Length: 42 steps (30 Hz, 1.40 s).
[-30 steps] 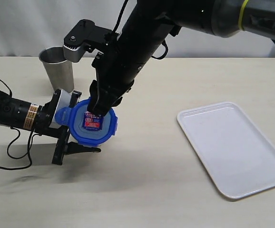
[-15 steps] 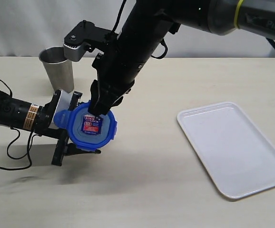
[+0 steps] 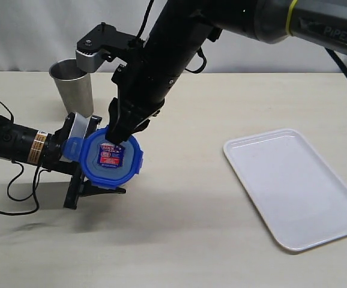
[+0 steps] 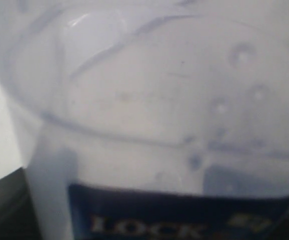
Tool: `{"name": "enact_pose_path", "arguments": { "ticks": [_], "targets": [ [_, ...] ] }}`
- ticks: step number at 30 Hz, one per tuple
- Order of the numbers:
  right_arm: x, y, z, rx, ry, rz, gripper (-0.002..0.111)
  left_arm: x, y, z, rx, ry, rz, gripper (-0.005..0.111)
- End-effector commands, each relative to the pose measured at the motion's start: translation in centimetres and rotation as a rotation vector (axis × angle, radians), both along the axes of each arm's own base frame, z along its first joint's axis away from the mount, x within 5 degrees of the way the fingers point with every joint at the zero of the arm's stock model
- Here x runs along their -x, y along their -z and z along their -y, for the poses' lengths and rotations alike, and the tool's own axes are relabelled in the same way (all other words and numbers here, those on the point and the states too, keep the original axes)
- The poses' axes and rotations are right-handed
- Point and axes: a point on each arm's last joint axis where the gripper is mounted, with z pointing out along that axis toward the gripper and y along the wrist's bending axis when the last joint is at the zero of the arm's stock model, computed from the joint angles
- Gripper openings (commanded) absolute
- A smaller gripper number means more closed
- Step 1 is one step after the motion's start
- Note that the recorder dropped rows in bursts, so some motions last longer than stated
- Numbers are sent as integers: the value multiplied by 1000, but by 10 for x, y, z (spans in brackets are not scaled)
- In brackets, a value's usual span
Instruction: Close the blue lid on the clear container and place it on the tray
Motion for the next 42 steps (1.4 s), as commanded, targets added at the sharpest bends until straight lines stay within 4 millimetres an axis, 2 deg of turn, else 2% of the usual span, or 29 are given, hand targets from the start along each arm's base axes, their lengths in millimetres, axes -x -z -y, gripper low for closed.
{"name": "enact_pose_path", "arguments": {
  "ticks": [1, 6, 10, 15, 21, 29, 33, 34, 36, 42],
  "targets": [
    [2, 51, -4, 124, -36, -111, 33, -4, -14, 6, 109, -76, -74, 0],
    [1, 54, -4, 124, -35, -121, 32, -4, -14, 6, 109, -76, -74, 0],
    [3, 54, -6, 107, -30, -137, 27, -4, -14, 6, 109, -76, -74, 0],
    [-1, 50, -1, 149, -18, -94, 27, -5, -15, 6, 113, -90, -96, 0],
    [-16, 18, 5, 200, 98, 50, 27, -7, -16, 6, 129, -138, -169, 0],
    [-27, -29, 3, 99, 223, 209, 27, -11, -18, 6, 162, -205, -226, 0],
    [-27, -52, 7, 39, 320, 267, 27, -13, -19, 6, 178, -232, -245, 0],
    [-27, -59, 8, 5, 390, 272, 27, -14, -19, 6, 186, -243, -248, 0],
    [-25, -61, 9, -6, 458, 230, 27, -14, -19, 6, 186, -244, -250, 0],
    [-21, -49, 11, 38, 490, 157, 27, -15, -20, 6, 196, -260, -255, 0]
  ]
}}
